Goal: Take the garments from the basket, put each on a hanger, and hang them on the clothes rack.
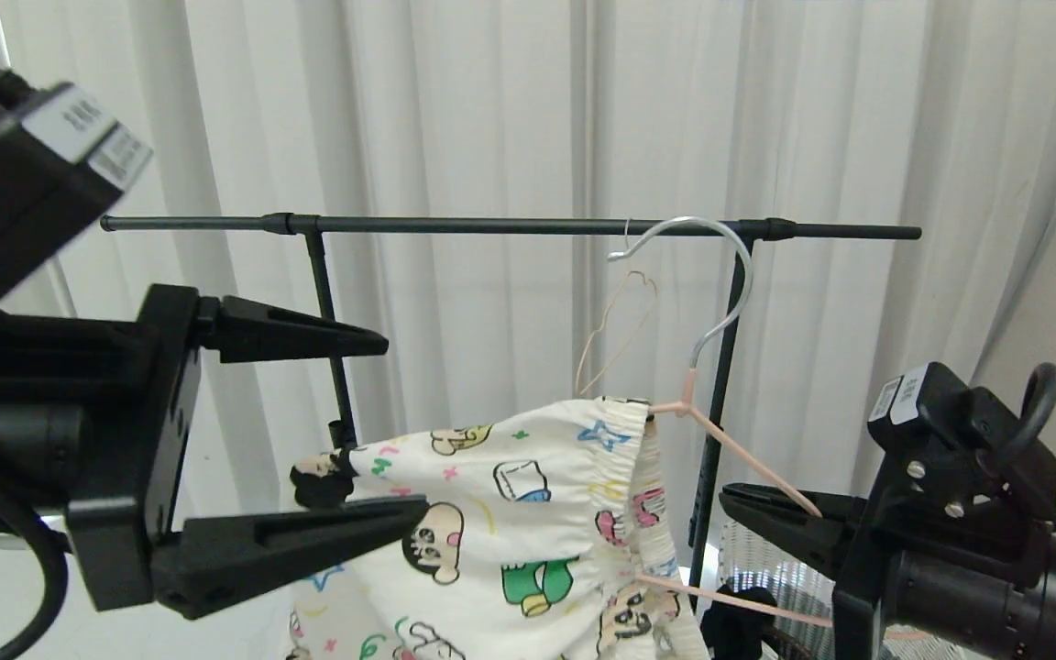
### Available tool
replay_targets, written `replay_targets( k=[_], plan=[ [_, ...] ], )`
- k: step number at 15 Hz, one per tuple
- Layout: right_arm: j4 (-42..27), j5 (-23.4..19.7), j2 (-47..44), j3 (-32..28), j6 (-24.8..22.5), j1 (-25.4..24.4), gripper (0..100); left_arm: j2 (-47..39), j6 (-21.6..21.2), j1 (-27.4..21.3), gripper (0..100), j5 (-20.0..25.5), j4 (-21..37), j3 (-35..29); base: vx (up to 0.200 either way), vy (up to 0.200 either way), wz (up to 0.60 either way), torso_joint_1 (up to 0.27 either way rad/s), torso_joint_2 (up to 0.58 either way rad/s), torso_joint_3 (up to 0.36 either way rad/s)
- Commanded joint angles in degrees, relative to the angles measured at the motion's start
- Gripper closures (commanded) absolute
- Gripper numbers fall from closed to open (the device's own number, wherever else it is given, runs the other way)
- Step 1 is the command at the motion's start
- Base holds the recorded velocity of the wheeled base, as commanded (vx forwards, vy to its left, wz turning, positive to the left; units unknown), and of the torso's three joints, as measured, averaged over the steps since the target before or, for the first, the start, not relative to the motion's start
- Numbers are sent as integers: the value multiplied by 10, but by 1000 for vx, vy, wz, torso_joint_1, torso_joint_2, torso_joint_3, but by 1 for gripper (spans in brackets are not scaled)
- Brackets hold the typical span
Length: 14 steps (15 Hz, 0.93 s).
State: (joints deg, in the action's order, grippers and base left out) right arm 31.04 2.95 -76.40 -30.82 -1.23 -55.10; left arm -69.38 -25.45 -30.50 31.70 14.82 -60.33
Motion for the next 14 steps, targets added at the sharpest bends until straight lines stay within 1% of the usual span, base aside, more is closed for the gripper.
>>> replay_targets(
  k=[1,3,5,7,10,11,14],
  plan=[
    [2,0,9,14,-6,-12,100,-17,-14,-7,0,1,0,25,0,0,0,0,0,0],
    [20,0,7,25,-16,-21,100,-23,-20,-18,0,3,-1,37,0,0,0,0,0,0],
    [21,0,5,24,-16,-35,100,-33,-15,-55,0,2,-1,43,0,0,0,0,0,0],
    [22,1,4,23,-15,-40,100,-52,-14,-77,0,2,-1,45,0,0,0,0,0,0],
    [31,1,4,23,-15,-40,100,-64,-15,-83,0,2,-1,60,0,0,0,0,0,0],
    [32,1,4,23,-15,-40,100,-65,-15,-83,100,2,-1,64,0,0,0,0,0,0],
    [39,1,5,22,-15,-41,100,-64,-15,-83,100,1,-1,74,0,0,0,0,0,0]
  ],
)
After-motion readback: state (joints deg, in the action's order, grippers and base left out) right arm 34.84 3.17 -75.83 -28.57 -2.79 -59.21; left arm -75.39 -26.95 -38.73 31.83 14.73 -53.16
